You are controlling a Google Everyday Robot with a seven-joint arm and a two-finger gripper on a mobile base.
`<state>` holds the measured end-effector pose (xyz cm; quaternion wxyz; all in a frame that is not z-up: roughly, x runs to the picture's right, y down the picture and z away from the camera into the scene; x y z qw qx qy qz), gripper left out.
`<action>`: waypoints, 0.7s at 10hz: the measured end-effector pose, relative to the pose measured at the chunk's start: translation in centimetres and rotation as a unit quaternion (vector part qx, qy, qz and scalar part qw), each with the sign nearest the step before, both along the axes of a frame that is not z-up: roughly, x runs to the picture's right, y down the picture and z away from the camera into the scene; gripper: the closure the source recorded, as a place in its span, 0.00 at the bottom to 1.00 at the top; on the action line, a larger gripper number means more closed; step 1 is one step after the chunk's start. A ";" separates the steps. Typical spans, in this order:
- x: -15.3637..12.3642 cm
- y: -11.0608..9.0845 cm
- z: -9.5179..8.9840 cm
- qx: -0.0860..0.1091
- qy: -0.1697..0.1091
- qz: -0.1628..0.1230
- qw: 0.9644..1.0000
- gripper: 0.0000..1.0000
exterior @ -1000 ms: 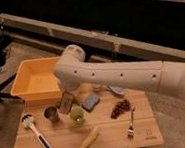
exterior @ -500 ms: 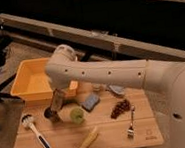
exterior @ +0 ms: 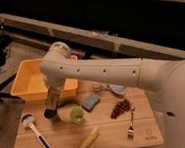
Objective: Place eraser in metal cup
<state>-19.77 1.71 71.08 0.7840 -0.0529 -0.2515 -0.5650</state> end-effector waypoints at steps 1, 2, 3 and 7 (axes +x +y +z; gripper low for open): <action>-0.3 0.3 -0.3 -0.002 -0.004 -0.002 1.000 1.00; -0.6 0.9 -0.7 -0.005 -0.008 -0.005 1.000 1.00; -0.7 1.4 -0.9 -0.009 -0.010 -0.007 1.000 1.00; -1.3 2.9 -1.0 -0.021 -0.016 -0.007 1.000 1.00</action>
